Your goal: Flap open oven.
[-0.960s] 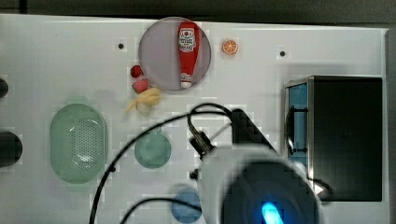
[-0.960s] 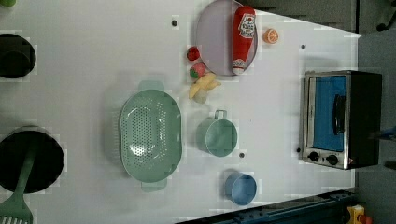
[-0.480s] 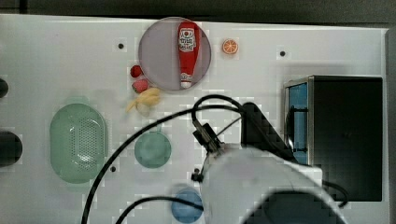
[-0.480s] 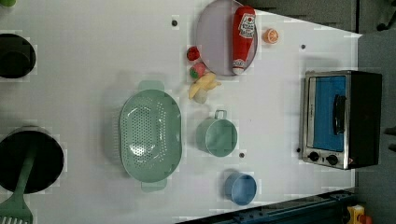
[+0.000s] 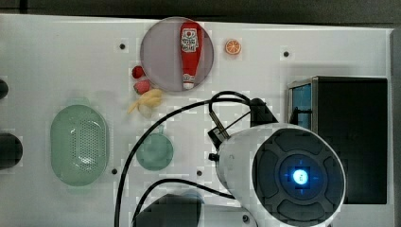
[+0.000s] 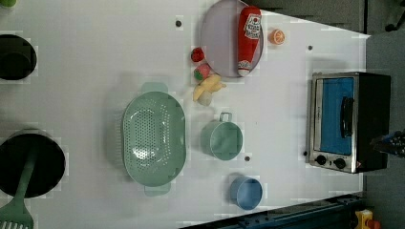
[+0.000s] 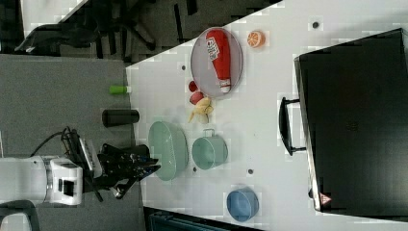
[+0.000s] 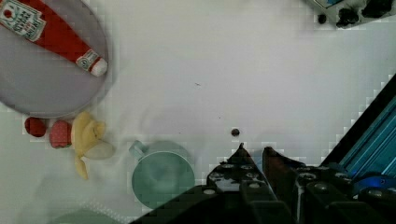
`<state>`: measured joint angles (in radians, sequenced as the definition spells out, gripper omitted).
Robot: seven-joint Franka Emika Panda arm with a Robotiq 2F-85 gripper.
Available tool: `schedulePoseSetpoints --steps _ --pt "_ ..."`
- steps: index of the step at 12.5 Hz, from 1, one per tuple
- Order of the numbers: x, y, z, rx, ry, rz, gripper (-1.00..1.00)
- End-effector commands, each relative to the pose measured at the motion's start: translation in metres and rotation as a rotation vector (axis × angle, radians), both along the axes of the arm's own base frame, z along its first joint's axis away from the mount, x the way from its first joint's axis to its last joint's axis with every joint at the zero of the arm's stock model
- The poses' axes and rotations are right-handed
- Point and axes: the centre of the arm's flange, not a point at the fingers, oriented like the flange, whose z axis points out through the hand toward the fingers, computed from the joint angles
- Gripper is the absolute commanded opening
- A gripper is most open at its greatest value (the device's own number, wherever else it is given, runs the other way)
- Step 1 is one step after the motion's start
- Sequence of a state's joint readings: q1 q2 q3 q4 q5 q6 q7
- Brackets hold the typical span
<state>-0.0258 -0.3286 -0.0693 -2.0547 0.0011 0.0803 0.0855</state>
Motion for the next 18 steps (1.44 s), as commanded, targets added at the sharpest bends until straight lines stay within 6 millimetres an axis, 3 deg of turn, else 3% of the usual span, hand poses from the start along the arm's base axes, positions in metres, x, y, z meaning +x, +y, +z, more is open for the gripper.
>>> schedulePoseSetpoints --steps 1,12,15,18 --pt "0.001 -0.035 -0.011 0.0 -0.017 0.027 -0.65" --pt "0.016 -0.174 -0.121 -0.053 -0.084 0.826 -0.65" --pt "0.019 -0.204 -0.145 -0.088 -0.09 0.862 -0.65" --pt "0.019 -0.219 -0.176 -0.081 -0.054 0.837 -0.65"
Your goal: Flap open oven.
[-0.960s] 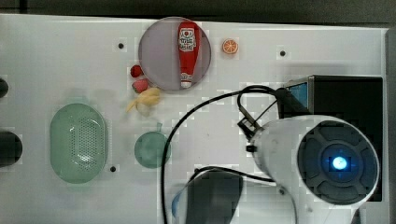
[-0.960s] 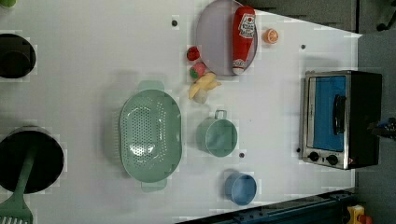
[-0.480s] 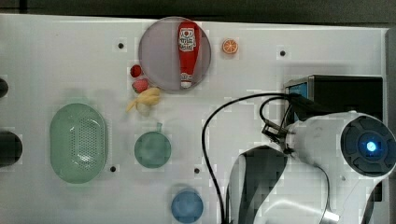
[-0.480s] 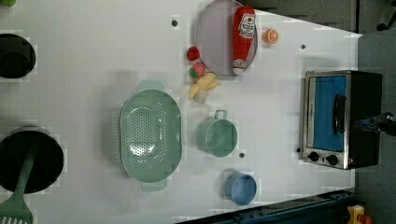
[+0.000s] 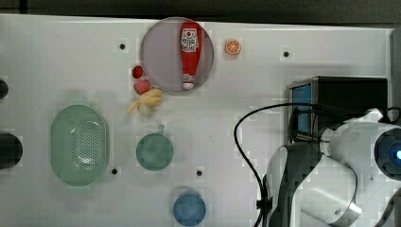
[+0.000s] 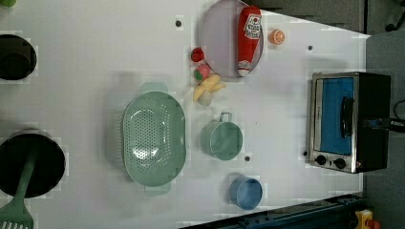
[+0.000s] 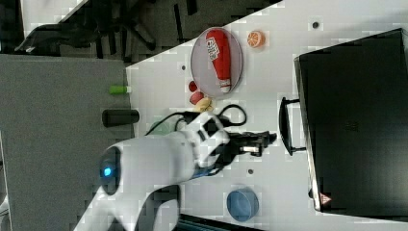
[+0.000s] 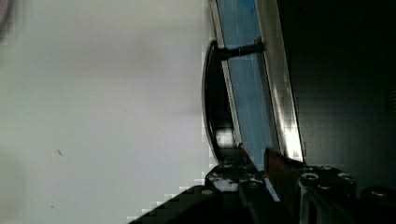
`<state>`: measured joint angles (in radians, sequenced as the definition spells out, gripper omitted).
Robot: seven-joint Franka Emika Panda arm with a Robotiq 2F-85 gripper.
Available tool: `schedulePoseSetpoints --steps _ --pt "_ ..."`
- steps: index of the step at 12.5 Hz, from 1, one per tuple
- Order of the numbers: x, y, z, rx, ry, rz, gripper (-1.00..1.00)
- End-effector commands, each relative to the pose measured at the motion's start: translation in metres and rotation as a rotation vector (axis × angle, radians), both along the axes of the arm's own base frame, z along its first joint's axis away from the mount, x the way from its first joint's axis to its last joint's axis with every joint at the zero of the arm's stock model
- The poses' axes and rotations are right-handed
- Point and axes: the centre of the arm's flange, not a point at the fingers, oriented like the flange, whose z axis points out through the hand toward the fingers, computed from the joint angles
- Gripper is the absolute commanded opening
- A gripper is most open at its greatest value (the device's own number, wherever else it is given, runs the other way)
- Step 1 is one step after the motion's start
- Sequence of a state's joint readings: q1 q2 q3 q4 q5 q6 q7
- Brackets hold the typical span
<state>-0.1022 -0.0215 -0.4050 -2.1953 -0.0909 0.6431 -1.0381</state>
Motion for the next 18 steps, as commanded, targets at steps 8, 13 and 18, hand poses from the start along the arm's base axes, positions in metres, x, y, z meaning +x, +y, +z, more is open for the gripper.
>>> schedulePoseSetpoints --steps 8,13,18 --pt "0.01 -0.006 -0.059 -0.035 0.024 0.081 -0.65" --pt "0.015 0.006 -0.079 -0.045 0.023 0.108 -0.65" --pt "0.026 0.066 -0.101 -0.061 0.074 0.224 -0.65"
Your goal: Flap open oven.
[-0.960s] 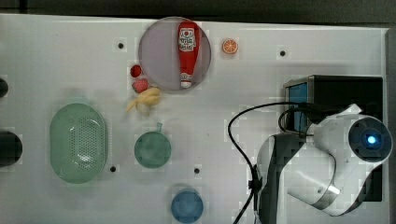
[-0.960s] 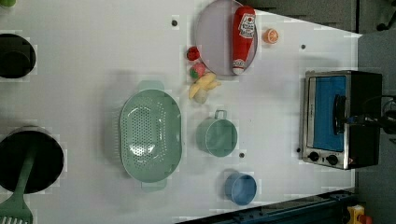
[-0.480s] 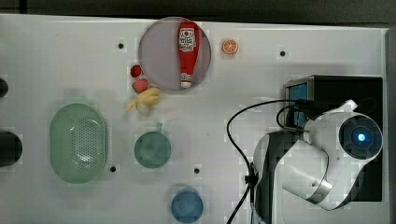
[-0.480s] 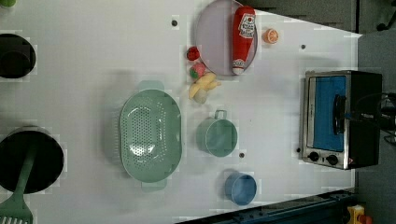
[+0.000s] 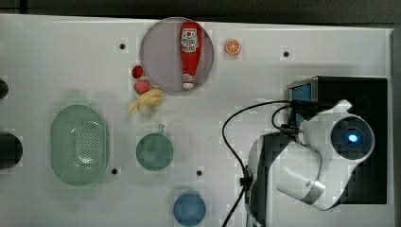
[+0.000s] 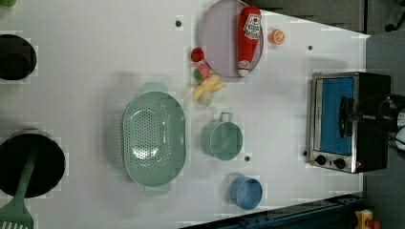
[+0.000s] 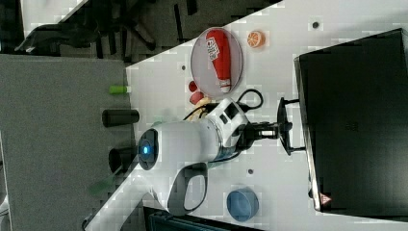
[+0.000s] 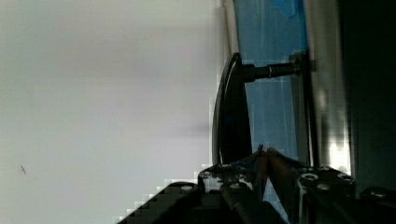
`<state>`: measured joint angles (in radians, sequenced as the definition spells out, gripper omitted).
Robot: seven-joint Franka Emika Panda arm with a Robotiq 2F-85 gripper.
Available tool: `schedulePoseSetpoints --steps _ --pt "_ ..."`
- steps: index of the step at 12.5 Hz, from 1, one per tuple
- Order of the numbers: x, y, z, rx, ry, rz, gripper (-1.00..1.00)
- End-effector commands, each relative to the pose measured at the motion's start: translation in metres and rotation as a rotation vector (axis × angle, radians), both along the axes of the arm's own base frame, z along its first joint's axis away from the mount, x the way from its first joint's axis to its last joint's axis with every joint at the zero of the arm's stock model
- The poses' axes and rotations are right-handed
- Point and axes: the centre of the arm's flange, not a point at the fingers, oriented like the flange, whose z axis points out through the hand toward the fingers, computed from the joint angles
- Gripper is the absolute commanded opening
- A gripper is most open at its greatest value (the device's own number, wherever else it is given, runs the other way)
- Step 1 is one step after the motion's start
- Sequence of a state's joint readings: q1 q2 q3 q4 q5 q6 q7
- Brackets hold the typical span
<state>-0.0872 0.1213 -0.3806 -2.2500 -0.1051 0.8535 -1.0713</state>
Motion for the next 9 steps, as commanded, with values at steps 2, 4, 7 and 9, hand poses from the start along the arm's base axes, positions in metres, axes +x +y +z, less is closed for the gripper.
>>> schedulePoseSetpoints --steps 2,4,7,9 --pt "0.009 0.074 -0.034 -0.072 0.095 0.137 -0.65" --pt "0.011 0.096 -0.044 -0.142 0.109 0.115 -0.65" --pt "0.015 0.129 -0.066 -0.268 0.13 0.142 -0.65" --pt "0.016 0.148 -0.086 -0.329 0.136 0.117 -0.65"
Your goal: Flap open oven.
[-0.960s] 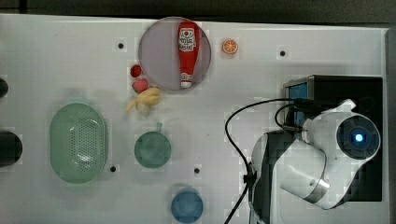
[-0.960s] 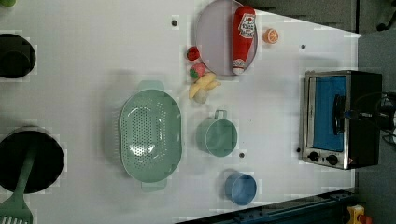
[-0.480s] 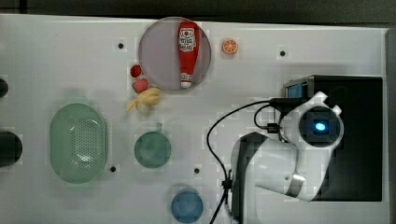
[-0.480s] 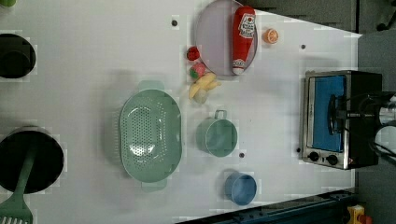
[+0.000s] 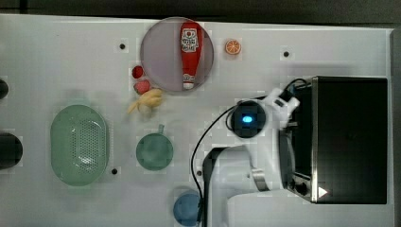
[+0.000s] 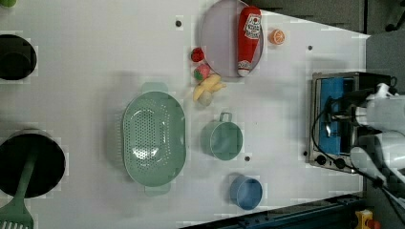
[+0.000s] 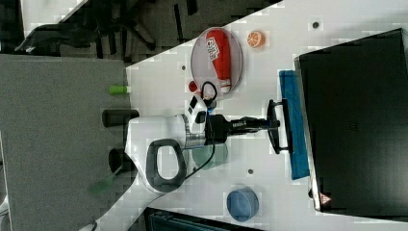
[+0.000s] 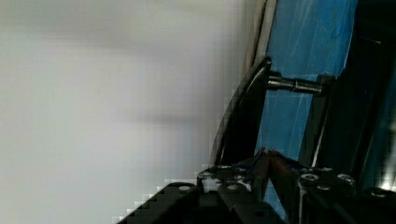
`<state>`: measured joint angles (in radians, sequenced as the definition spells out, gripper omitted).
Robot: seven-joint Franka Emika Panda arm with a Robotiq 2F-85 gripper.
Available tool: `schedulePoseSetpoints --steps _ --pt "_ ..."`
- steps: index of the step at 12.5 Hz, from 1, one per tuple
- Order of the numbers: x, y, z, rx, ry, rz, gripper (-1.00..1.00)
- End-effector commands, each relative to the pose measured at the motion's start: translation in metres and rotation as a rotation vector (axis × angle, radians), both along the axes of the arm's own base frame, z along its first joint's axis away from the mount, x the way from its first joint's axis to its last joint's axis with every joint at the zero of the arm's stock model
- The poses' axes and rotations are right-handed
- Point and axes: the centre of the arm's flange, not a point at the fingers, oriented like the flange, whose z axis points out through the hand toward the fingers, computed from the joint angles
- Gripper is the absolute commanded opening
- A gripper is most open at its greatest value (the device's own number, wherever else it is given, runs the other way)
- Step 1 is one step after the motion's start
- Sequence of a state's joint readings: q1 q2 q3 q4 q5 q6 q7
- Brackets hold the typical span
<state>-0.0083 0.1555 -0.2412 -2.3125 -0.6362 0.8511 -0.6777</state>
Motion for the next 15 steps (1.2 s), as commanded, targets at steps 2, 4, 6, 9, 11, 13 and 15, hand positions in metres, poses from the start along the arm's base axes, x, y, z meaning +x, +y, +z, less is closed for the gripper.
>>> schedulePoseSetpoints --steps 2,4,6,9,11,13,15 --pt "-0.005 0.057 -0.064 -0.091 -0.014 -0.11 -0.65" --pt "-0.007 0.077 -0.087 -0.156 -0.032 -0.118 -0.65" --pt "-0.01 0.094 -0.106 -0.237 -0.057 -0.129 -0.65" --pt "-0.012 0.114 -0.131 -0.322 -0.079 -0.14 -0.65" --pt "-0.011 0.12 -0.151 -0.329 -0.056 -0.122 -0.65" --pt "-0.008 0.121 -0.162 -0.317 -0.052 -0.114 -0.65" --pt "-0.007 0.122 -0.168 -0.292 -0.057 -0.112 -0.65"
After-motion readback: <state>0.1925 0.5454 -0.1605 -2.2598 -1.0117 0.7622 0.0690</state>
